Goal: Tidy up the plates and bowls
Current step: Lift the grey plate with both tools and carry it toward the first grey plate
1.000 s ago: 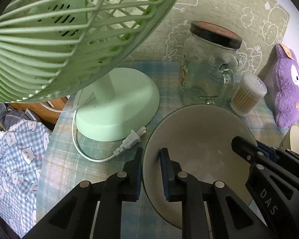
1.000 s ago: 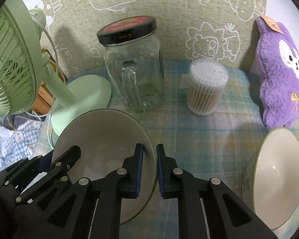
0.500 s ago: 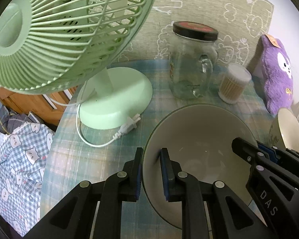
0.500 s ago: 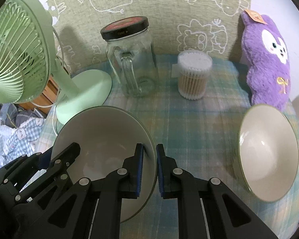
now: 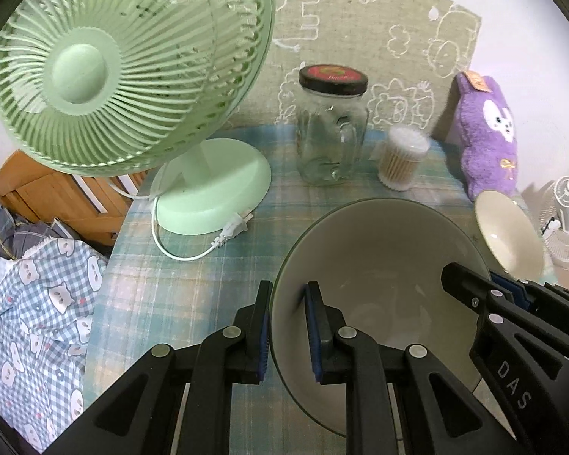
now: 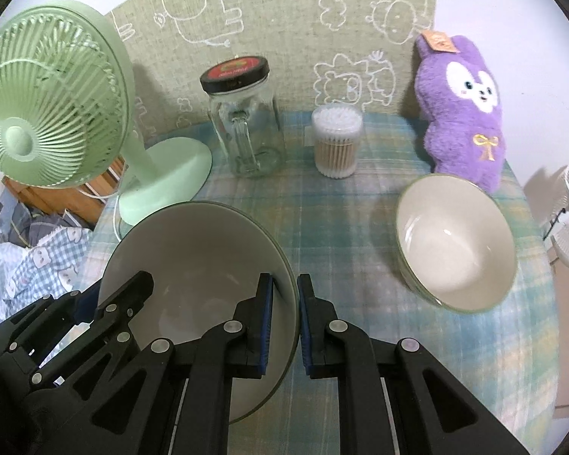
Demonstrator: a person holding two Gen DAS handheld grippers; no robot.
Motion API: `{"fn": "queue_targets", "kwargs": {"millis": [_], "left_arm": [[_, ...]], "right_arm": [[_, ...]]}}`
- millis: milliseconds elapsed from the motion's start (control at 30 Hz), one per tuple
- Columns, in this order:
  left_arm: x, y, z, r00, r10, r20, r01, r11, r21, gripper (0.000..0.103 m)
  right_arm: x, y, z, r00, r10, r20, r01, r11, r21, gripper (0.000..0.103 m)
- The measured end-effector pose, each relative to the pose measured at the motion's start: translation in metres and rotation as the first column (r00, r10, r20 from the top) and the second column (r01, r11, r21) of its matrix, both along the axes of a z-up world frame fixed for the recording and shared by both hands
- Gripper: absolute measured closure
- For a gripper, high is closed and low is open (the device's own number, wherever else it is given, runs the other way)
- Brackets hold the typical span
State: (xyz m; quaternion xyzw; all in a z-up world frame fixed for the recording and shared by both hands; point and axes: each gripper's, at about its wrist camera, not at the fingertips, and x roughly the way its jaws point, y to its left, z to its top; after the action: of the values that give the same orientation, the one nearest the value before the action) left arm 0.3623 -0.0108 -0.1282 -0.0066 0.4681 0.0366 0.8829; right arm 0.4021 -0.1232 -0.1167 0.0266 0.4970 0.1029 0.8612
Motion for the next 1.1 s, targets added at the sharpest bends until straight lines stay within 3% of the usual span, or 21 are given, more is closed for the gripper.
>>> {"fn": "queue_targets", "kwargs": {"millis": [633,1100], "left_arm": [[-0.104,0.015,0.065,0.996,-0.062,0.071,0.062,0.998,0.004,0.089],[-0.182,0.038,0.069,0.995,-0.087,0.056,0.086,0.996,0.005,0.089]], "right_arm": [[-0.119,0.008,0.068,0.997,-0.068,0.048,0.067,0.998,0.008,0.087],[-0.208,0.027,0.075,0.996,-0.085,0.032,0.085,0.996,0.004,0.087]]}}
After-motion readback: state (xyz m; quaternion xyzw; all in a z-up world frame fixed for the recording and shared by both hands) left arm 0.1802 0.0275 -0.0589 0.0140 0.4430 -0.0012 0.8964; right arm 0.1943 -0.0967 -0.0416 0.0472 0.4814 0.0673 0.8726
